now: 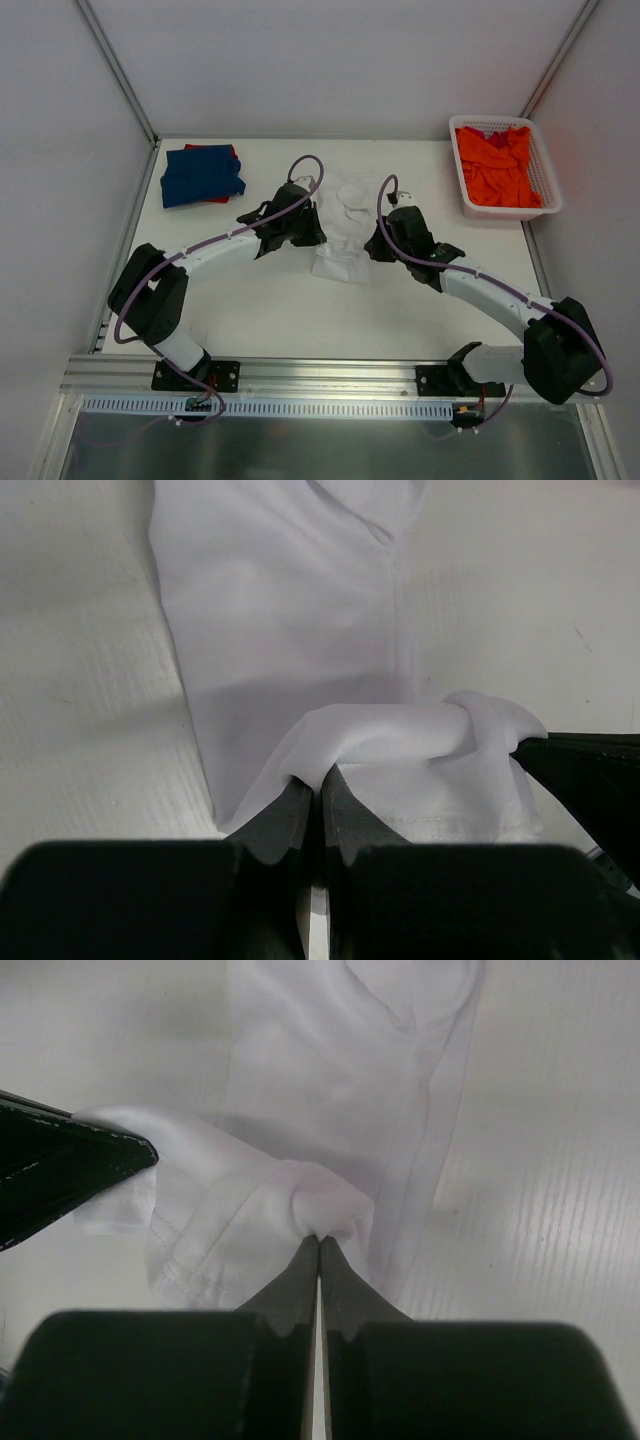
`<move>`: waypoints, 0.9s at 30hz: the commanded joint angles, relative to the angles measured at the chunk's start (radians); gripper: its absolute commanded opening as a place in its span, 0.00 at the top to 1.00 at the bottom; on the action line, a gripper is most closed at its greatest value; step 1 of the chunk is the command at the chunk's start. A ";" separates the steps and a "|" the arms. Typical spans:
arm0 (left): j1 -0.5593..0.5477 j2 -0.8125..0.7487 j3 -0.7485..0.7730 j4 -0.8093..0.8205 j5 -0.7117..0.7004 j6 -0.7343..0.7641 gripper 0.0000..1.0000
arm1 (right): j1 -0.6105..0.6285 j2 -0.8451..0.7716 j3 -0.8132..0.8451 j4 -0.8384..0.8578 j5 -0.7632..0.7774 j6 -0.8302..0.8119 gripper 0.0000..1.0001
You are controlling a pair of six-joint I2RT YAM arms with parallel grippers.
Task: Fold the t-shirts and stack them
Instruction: Fold the tshirt
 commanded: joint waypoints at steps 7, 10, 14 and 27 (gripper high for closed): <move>0.096 0.118 0.126 -0.004 0.007 0.086 1.00 | -0.089 0.163 0.144 0.013 -0.055 -0.096 1.00; 0.113 0.153 0.169 -0.004 0.025 0.096 1.00 | -0.106 0.196 0.176 0.017 -0.072 -0.105 1.00; 0.132 0.218 0.220 -0.004 0.048 0.106 1.00 | -0.132 0.255 0.214 0.020 -0.092 -0.114 0.99; 0.171 0.363 0.317 -0.004 0.082 0.116 0.44 | -0.164 0.394 0.288 0.028 -0.158 -0.113 0.94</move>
